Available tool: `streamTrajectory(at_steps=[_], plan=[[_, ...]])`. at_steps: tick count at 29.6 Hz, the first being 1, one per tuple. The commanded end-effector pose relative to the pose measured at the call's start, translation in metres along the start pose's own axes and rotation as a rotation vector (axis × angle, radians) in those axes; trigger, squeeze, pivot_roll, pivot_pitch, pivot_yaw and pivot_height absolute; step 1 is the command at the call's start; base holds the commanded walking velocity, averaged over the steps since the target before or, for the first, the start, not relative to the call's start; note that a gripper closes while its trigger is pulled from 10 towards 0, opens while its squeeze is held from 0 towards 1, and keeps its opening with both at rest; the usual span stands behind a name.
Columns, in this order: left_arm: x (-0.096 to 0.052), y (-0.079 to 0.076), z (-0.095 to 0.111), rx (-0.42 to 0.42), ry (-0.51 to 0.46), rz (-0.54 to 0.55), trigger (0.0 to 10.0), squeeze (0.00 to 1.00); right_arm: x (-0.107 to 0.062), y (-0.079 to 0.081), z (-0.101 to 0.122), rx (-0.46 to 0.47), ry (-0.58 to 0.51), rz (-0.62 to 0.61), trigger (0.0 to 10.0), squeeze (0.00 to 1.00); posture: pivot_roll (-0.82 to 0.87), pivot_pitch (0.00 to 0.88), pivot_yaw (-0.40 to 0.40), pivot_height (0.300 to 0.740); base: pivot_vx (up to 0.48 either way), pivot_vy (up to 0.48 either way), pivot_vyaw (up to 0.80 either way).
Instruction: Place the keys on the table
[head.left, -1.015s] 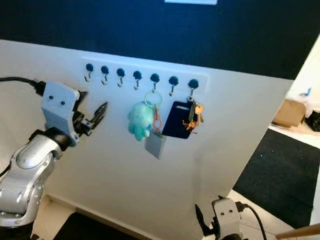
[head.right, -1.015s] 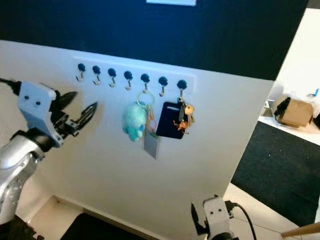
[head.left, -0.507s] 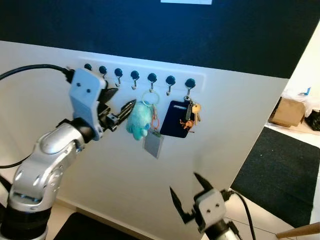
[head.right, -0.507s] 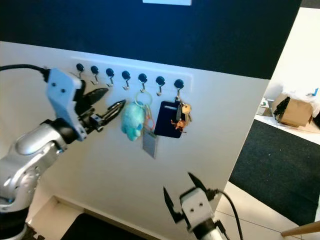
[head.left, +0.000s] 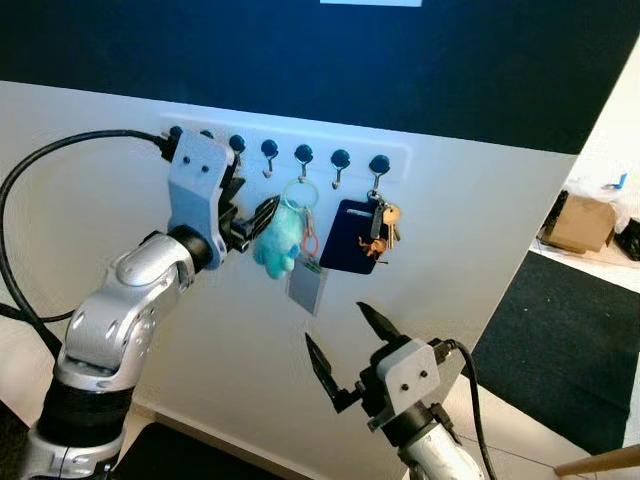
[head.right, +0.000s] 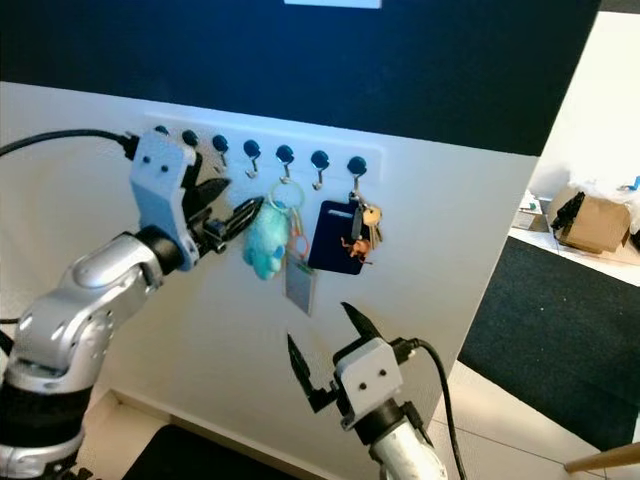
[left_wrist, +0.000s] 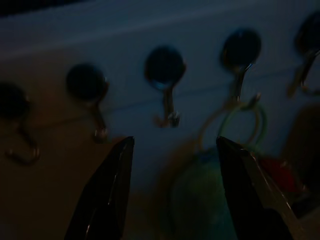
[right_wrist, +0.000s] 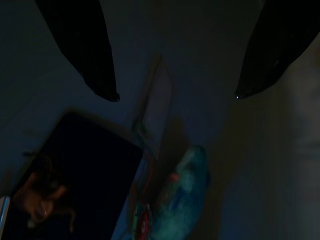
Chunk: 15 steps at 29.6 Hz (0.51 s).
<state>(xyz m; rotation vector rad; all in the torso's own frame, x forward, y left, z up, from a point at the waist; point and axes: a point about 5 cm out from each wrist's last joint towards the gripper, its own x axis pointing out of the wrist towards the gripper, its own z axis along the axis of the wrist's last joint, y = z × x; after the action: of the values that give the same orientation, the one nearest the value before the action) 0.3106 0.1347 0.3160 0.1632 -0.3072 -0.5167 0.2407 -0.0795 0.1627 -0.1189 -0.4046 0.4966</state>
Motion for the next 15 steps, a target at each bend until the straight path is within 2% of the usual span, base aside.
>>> streamTrajectory(at_steps=[1,3,12,15], plan=[[0.003,-0.005,0.001,-0.042,-0.006,-0.037,10.0,0.00,0.004,0.000,0.005,0.018,-0.010,-0.005,10.0,0.00,0.04,0.103,0.047,0.740,0.000,0.000,0.00],[0.004,-0.012,0.006,-0.086,-0.022,-0.092,10.0,0.00,0.013,-0.007,0.014,0.042,-0.039,-0.048,10.0,0.00,0.04,0.100,0.052,0.740,0.000,0.000,0.00],[0.001,-0.010,0.004,-0.090,-0.009,-0.094,10.0,0.00,0.018,-0.014,0.020,0.033,-0.054,-0.070,10.0,0.00,0.05,0.099,0.048,0.740,0.000,0.000,0.00],[0.003,-0.011,0.000,-0.081,0.003,-0.076,8.7,0.00,0.019,-0.014,0.022,0.035,-0.055,-0.066,10.0,0.00,0.05,0.099,0.046,0.740,0.000,0.000,0.00]])
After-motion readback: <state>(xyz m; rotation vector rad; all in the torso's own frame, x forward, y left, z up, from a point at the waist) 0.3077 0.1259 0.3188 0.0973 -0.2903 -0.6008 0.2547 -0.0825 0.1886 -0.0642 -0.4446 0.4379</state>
